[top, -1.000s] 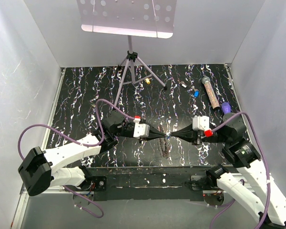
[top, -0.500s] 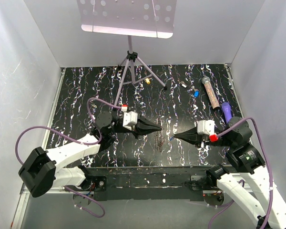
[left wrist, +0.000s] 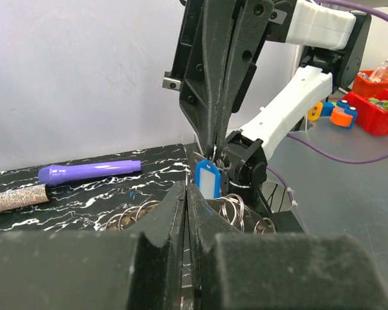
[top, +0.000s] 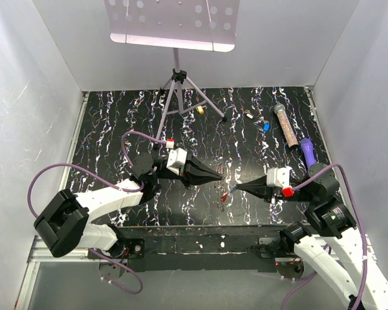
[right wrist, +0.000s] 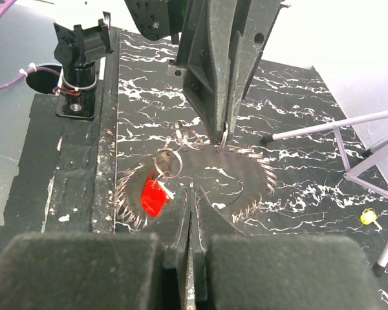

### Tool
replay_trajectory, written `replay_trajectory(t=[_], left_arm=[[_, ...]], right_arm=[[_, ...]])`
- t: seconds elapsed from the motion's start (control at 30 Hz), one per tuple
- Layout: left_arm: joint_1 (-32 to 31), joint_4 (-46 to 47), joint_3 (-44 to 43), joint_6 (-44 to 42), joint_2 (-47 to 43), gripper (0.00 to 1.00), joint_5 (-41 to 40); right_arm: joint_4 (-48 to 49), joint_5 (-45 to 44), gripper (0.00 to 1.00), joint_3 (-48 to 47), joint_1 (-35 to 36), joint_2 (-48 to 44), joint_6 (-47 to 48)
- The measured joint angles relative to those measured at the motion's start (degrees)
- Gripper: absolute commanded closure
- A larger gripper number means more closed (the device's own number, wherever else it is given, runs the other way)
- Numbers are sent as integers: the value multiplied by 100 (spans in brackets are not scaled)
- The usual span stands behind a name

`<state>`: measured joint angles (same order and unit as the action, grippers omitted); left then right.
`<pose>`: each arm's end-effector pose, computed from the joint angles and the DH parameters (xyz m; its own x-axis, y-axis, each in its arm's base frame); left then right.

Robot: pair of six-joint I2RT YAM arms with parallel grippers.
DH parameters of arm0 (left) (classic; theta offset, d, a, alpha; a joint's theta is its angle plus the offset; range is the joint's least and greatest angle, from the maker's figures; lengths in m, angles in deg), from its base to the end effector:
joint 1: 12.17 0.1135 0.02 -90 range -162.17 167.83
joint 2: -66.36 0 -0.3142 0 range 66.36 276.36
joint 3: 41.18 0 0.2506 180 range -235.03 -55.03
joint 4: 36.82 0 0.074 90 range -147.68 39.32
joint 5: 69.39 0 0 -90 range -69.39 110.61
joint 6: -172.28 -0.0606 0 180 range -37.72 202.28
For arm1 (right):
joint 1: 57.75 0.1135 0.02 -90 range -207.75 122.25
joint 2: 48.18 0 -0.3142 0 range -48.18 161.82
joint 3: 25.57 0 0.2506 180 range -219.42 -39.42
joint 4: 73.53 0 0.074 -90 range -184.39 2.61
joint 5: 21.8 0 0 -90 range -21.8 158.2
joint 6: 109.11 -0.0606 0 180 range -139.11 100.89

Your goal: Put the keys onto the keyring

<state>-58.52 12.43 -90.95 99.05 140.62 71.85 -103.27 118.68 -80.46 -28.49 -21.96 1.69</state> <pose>0.1484 -0.2240 0.3589 0.0051 -0.2670 -0.9637 0.9851 -0.1642 0.0507 0.0387 0.0753 0.3704 0.3342 -0.0718 -0.9398 -0.9256 0.1633 -0.3416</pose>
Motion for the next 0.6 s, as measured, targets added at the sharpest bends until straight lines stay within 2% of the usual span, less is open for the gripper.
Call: replay_trajectory(t=[0.23, 0.6], left_arm=[[4, -195, 0, -378, 0, 100, 256], [146, 304, 0, -387, 162, 100, 323]], right_arm=[[474, -50, 99, 168, -2, 70, -70], [1246, -55, 99, 326, -4, 382, -356]])
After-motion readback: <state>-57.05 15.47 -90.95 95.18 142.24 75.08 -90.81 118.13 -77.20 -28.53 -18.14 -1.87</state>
